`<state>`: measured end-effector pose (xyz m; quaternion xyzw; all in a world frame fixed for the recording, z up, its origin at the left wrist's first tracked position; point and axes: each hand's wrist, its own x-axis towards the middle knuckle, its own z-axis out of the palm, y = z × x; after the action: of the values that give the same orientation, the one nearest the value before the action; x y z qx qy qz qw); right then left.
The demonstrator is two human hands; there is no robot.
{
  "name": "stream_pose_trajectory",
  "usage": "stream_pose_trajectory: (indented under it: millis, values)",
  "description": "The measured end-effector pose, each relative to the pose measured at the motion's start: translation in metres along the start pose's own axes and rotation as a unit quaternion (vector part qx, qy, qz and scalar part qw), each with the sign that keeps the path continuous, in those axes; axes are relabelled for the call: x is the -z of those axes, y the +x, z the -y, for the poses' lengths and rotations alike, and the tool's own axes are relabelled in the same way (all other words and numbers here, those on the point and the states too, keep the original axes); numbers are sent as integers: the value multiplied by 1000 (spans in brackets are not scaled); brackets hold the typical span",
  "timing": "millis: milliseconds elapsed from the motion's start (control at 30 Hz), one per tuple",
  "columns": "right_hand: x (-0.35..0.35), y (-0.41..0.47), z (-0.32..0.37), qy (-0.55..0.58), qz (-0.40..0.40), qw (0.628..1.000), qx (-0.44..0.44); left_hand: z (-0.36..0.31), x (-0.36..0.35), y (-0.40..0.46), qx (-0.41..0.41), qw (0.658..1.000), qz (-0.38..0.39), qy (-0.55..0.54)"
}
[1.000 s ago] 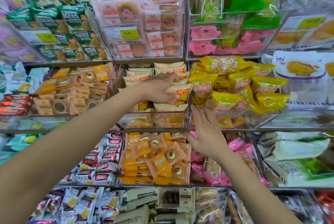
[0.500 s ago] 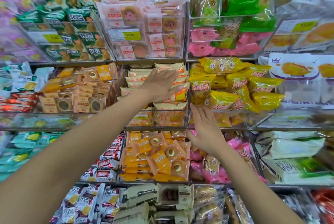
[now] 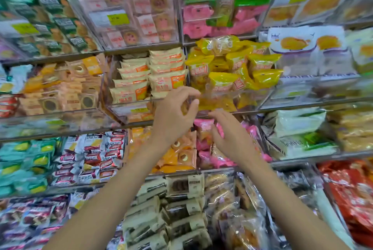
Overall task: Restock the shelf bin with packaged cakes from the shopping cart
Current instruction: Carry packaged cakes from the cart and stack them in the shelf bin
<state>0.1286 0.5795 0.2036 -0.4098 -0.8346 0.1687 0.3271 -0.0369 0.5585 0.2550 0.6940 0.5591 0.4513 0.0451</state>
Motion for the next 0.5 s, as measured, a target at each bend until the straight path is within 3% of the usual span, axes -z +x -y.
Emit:
stream_pose_trajectory:
  millis: [100, 200, 300, 400, 500]
  values:
    - [17, -62, -25, 69, -16, 990, -118, -30, -40, -49, 114, 986, 70, -104]
    - [29, -135, -58, 105, -19, 956, -275, -52, -93, -101, 227, 924, 273, -141]
    - [42, -214, -88, 127, 25, 907, -400, -76, -146, -151, 241, 867, 415, -137]
    - [68, -294, -106, 103, 54, 876, -467, -107, -187, -192, 262, 823, 487, -132]
    - [107, -365, -115, 111, 54, 833, -539, -140, -223, -225, 245, 799, 537, -112]
